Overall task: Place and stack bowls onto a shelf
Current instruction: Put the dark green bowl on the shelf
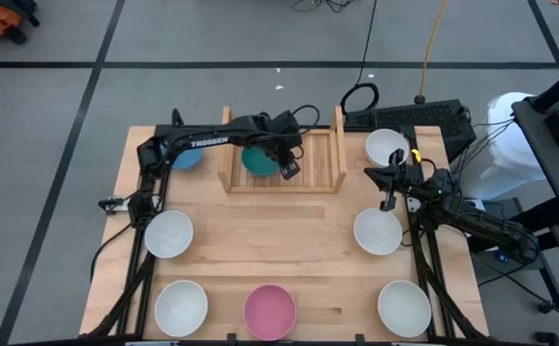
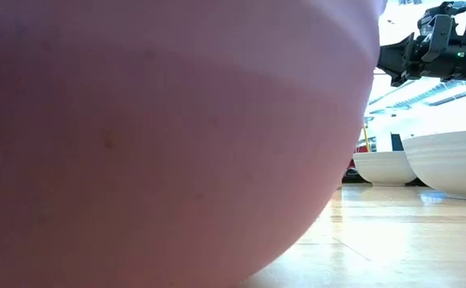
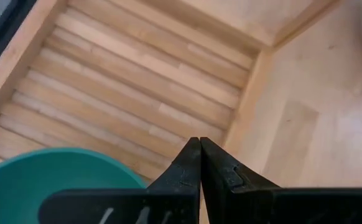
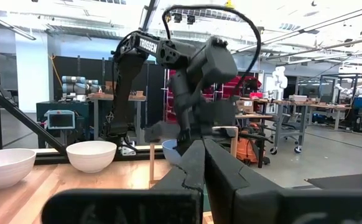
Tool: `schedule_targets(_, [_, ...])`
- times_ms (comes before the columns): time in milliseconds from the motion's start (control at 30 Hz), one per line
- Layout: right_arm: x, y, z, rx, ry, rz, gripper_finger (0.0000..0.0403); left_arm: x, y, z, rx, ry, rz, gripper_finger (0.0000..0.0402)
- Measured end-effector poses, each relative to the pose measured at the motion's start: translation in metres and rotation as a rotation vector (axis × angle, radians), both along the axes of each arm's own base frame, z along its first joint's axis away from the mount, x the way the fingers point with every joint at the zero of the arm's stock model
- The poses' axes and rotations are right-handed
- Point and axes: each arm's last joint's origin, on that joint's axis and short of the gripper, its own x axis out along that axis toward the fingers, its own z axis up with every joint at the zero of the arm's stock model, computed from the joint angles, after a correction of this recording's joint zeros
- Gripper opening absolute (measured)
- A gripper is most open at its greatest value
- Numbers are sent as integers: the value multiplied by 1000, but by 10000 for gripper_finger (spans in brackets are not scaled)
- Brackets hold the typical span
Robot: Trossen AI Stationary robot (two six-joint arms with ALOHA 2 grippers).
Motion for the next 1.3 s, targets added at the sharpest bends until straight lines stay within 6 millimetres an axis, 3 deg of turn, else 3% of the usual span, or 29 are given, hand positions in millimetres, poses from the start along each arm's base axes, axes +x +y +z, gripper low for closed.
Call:
schedule_targets(233, [0,0,0,0,0,0,0,4,3,-17,7,54,10,1])
schedule_targets(800, [0,0,0,0,0,0,0,-4,6,-21,75,156,40,1])
schedule_targets(1100, [0,0,0,0,-1,1,0,-3,9,-44,37,242,38,1])
schedule_targets(1300, [0,0,0,-2,-4,3,0,-4,12,-46,33,248,43,1])
